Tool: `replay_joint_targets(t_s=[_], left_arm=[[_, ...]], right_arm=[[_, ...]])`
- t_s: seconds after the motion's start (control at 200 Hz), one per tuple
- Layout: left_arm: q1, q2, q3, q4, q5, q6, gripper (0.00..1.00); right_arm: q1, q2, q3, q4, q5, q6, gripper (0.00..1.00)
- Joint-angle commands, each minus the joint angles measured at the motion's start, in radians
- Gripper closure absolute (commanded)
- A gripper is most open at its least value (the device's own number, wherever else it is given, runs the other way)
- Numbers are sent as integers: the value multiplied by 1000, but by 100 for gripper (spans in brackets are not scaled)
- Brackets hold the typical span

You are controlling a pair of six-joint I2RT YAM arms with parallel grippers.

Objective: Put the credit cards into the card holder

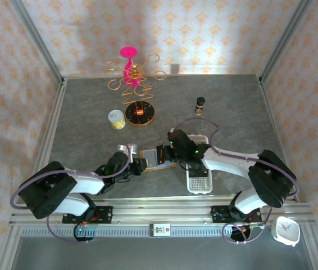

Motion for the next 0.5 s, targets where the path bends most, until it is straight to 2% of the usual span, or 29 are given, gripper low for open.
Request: replay_joint_targets(t_s=[0.0, 0.496], left_arm=[[-9, 24, 49, -50, -7, 42, 86], [-18, 50, 85, -145, -100, 67, 86]], right_arm=[[-6, 33, 37, 35, 29, 13, 100], [-9, 55, 2, 66, 63, 53, 100]])
